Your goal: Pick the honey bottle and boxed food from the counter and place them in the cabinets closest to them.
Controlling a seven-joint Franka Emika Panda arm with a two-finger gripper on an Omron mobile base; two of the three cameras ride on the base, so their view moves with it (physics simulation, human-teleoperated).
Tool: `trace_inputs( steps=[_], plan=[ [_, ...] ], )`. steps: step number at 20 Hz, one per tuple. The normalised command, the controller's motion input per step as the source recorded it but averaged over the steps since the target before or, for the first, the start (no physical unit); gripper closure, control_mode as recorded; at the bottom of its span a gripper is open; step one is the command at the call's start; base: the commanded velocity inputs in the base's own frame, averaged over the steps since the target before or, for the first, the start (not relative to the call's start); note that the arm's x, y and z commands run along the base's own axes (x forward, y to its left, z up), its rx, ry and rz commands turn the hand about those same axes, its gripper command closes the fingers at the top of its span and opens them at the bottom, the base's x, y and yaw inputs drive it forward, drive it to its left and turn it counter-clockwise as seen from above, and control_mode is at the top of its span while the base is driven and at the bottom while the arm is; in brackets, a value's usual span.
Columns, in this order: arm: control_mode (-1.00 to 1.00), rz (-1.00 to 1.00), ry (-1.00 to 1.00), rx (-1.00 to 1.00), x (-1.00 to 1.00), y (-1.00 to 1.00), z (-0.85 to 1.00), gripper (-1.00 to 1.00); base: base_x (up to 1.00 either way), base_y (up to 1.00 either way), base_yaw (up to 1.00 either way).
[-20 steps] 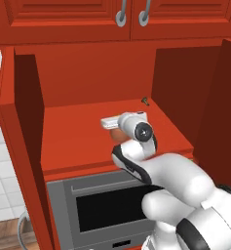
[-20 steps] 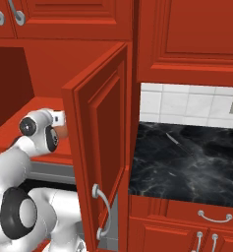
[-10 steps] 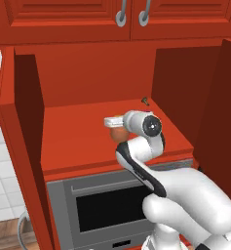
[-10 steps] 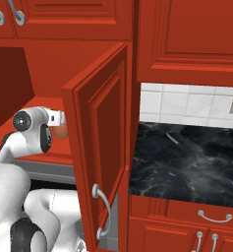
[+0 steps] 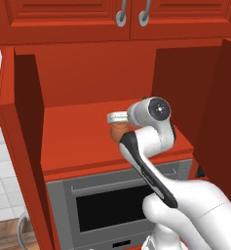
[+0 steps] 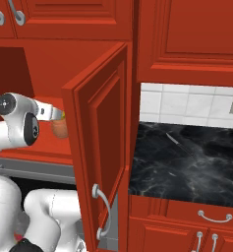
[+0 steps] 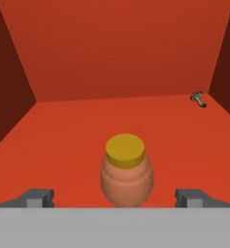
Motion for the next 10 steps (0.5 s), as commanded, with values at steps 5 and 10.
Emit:
trace_inputs(
  steps=[5, 10],
  plan=[
    [-1.0, 0.0, 0.08, -0.01, -0.99, -0.09, 0.0, -1.0, 0.0, 0.0, 0.0],
    [-1.0, 0.0, 0.06, 0.0, -1.0, -0.15, 0.0, -1.0, 0.0, 0.0, 0.0]
  ],
)
